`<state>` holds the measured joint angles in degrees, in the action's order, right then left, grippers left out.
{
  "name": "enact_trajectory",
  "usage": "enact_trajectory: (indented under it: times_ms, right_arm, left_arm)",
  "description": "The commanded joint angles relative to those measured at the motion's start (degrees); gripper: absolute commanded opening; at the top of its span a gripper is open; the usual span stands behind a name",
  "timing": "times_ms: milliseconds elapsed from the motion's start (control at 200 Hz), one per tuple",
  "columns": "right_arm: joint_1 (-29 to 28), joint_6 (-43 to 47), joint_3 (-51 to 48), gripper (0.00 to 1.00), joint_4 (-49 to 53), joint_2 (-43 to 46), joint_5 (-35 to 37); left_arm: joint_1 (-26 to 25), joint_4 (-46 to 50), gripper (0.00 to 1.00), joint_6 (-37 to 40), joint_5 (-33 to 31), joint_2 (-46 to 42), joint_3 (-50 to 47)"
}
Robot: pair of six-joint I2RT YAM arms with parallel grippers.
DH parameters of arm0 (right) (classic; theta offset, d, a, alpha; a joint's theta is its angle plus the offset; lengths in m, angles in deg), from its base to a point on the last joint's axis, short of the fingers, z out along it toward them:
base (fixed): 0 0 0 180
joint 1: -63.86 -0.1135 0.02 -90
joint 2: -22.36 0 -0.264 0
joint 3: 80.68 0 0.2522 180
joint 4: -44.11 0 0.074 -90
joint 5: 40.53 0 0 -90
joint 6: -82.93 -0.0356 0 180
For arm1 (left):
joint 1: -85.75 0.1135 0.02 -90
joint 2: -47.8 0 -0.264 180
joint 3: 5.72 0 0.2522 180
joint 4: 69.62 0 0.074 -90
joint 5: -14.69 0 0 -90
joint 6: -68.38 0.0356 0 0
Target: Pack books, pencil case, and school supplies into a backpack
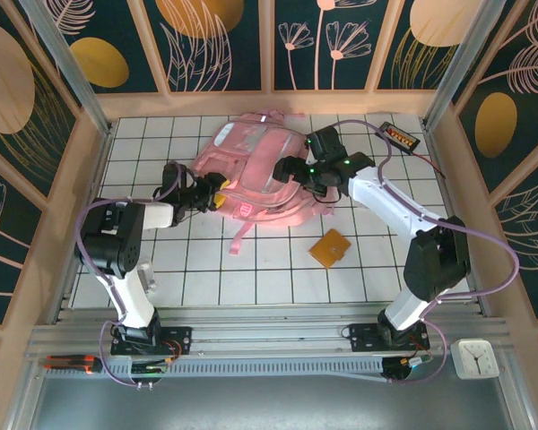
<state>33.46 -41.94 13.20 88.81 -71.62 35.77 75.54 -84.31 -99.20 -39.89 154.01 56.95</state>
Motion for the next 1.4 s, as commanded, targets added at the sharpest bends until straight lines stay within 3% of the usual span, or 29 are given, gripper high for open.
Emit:
enact_trajectory:
  times_ms: [0, 85, 170, 220, 455, 675, 831, 1051, 1391]
  right_arm:
    - [-0.6, 0.2, 2.1, 0.93, -0.4, -0.6, -0.5]
    - [-0.6, 0.8, 2.1, 0.97, -0.9, -0.6, -0.4]
    - [-2.0, 1.7, 1.9, 0.99, -1.4, -0.3, 0.1]
    - [-2.6, 2.2, 1.8, 0.99, -1.4, 0.0, 1.1]
    - [-6.6, 0.6, 0.8, 0.98, 0.5, -1.5, 3.4]
    - [-11.3, -4.1, -1.0, 0.76, 1.1, -3.3, 9.5]
    - [-11.9, -4.6, -1.2, 0.66, 2.6, -4.0, 14.2]
    - [-12.1, -3.2, 1.0, 0.61, 3.4, -7.2, 17.2]
    - [-12.1, -0.4, 5.4, 0.40, 3.4, -12.8, 17.7]
  left_arm:
    - [-0.5, -3.3, 0.44, -2.8, -0.7, 1.9, 1.6]
    - [-0.8, -3.6, 0.29, -3.3, -0.4, 2.7, 2.7]
    - [-0.9, -3.7, 0.07, -4.0, 0.1, 2.5, 3.6]
    - [-0.9, -5.6, 0.00, -5.3, 0.2, 1.8, 3.2]
    - [-1.7, -13.2, 0.00, -14.6, -1.2, -4.6, 1.7]
    - [-2.5, -15.7, 0.00, -20.0, -3.0, -7.7, 1.6]
    - [-2.9, -14.9, 0.00, -20.3, -2.8, -10.5, 1.9]
    - [-3.1, -14.4, 0.00, -19.8, -2.5, -11.4, 1.1]
    - [-3.2, -14.5, 0.00, -19.7, -2.3, -11.4, 0.8]
